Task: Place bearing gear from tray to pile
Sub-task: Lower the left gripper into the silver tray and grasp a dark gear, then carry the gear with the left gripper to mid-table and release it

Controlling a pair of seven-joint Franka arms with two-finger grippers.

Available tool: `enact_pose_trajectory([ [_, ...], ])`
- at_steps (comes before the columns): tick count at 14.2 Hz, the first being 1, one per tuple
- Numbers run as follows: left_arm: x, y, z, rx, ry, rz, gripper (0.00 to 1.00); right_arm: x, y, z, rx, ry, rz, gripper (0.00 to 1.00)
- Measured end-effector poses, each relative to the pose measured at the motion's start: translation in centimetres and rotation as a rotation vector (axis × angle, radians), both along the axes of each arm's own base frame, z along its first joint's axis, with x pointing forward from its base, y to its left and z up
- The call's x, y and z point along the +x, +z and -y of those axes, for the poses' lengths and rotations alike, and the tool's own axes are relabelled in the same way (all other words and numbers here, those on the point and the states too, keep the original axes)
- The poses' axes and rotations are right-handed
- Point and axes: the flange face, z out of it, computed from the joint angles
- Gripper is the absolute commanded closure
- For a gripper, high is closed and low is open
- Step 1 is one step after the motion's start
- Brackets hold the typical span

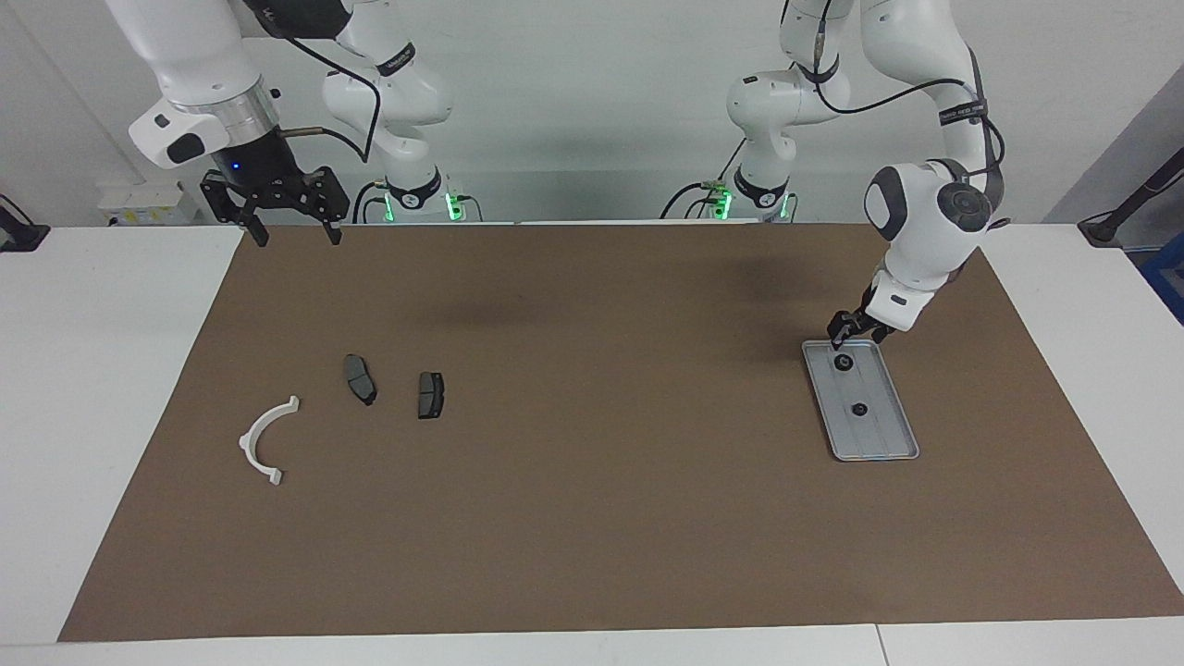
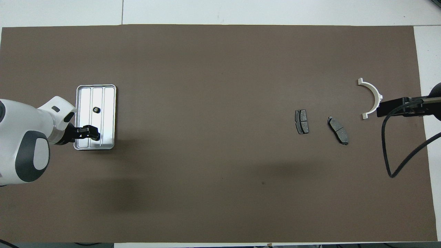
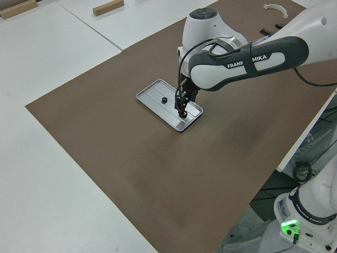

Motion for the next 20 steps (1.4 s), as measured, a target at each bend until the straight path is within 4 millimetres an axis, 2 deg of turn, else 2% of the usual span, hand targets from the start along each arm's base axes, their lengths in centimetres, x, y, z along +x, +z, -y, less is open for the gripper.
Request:
enact_pose_trajectory([
  [4, 0.6, -2.6, 0.1, -0.003, 0.000, -0.003, 0.24, 0.0, 0.0, -0.2, 0.000, 0.004, 0.000, 0.00],
  [7, 0.7, -3.9, 0.3, -0.005, 0.006, -0.011, 0.33, 0.0, 0.0, -0.2, 0.000, 0.004, 0.000, 0.00],
  [12, 0.7, -4.4, 0.3, -0.005, 0.012, -0.016, 0.36, 0.0, 0.0, -0.2, 0.000, 0.004, 0.000, 0.00],
  [15, 0.8, -4.3, 0.3, -0.005, 0.014, -0.014, 0.44, 0.0, 0.0, -0.1, 0.000, 0.003, 0.000, 0.00],
  [18, 0.8, -4.3, 0.3, -0.005, 0.015, -0.013, 0.67, 0.0, 0.0, -0.1, 0.000, 0.002, 0.000, 0.00],
  [20, 0.9, -4.1, 0.5, -0.007, 0.014, -0.009, 0.94, 0.0, 0.0, -0.1, 0.000, 0.002, 0.000, 0.00],
])
